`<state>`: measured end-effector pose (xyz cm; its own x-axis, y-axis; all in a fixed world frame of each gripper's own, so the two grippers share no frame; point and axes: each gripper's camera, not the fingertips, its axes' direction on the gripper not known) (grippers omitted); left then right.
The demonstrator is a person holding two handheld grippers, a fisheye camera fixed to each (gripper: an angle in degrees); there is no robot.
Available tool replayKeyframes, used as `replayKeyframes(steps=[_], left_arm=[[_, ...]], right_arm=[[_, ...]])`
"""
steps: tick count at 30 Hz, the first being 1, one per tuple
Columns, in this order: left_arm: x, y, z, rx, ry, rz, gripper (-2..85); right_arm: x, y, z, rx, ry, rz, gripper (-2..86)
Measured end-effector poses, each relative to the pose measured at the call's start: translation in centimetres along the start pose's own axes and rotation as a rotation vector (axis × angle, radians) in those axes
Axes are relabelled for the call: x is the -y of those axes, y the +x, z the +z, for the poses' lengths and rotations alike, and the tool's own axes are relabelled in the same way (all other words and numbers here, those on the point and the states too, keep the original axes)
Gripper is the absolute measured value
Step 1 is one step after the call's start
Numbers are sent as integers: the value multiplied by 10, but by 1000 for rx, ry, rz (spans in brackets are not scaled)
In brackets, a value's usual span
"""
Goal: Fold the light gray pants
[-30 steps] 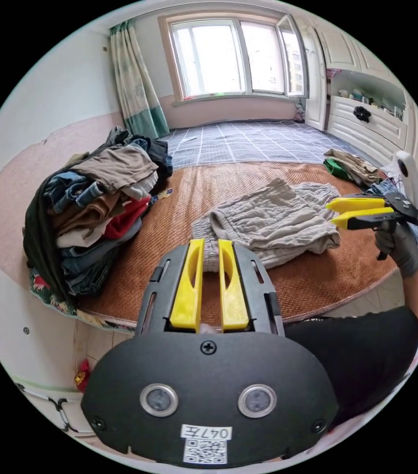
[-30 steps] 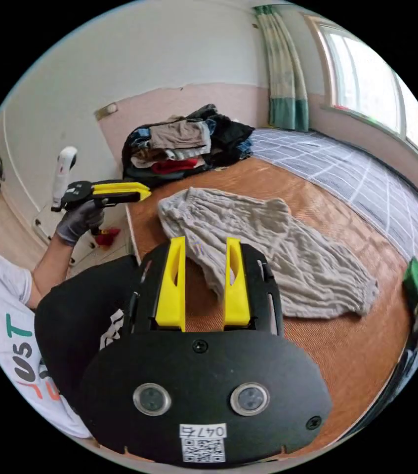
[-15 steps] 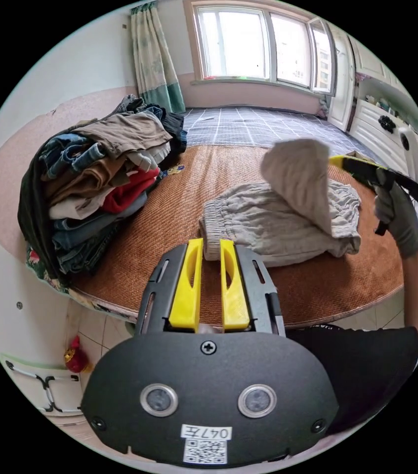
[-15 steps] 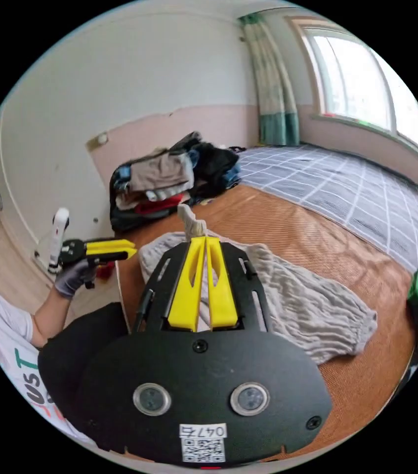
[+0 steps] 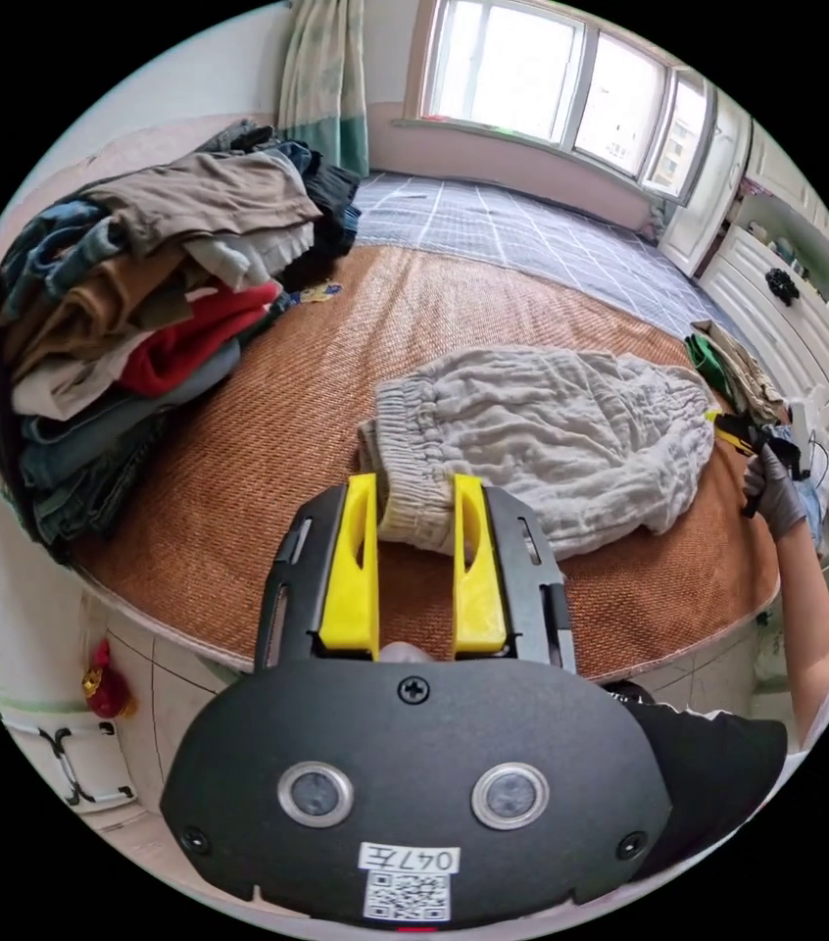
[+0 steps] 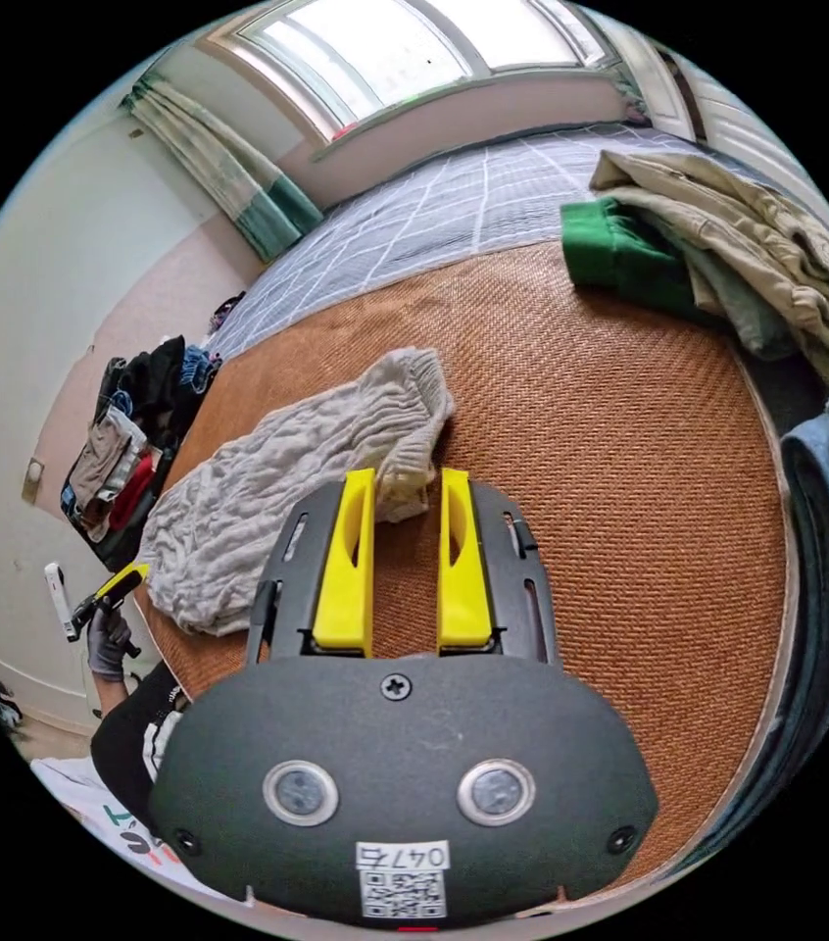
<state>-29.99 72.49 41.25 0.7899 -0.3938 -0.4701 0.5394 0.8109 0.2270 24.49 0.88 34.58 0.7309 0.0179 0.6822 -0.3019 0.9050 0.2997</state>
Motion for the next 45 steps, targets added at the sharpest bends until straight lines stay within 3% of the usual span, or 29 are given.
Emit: replayKeyframes(steps=[3,9,13,15,16,19,21,23,28,36,40,45], left_arm=[[5,22,-3,63,11,52,102],[7,52,-50,78,62,112,63],[0,101,-33,166,-4,149,86],[-10,114,-52,224,53,121,97],[-17,123,-72,238,101,100,99],[-18,168,-110,95,194,163,83],[-4,219,-104,-7,153,285,76],[15,278,-72,27,92,354,81],[24,309,-4,85,11,229,83],[-6,353,19,161,26,215,83],[-9,375,29,162,0,232,82],[-12,392,36,141,-18,225,80]], right_arm=[[-2,-13,3,56,-44,-46,23],[-44,-54,-89,-122,-1,-236,21],[-87,-22,-78,-228,-119,-158,87],[-109,-1,-83,-181,-101,-88,97],[-126,8,-94,-105,-2,-53,89],[-155,13,-100,-31,78,-45,63],[-157,6,-82,-90,7,-77,62],[-153,-13,-60,-180,-33,-150,72],[-131,-50,-28,-451,-50,-296,63],[-101,-56,-58,-103,157,-231,22],[-105,-34,-32,-145,57,-113,27],[-123,-44,-19,-166,60,-150,50]])
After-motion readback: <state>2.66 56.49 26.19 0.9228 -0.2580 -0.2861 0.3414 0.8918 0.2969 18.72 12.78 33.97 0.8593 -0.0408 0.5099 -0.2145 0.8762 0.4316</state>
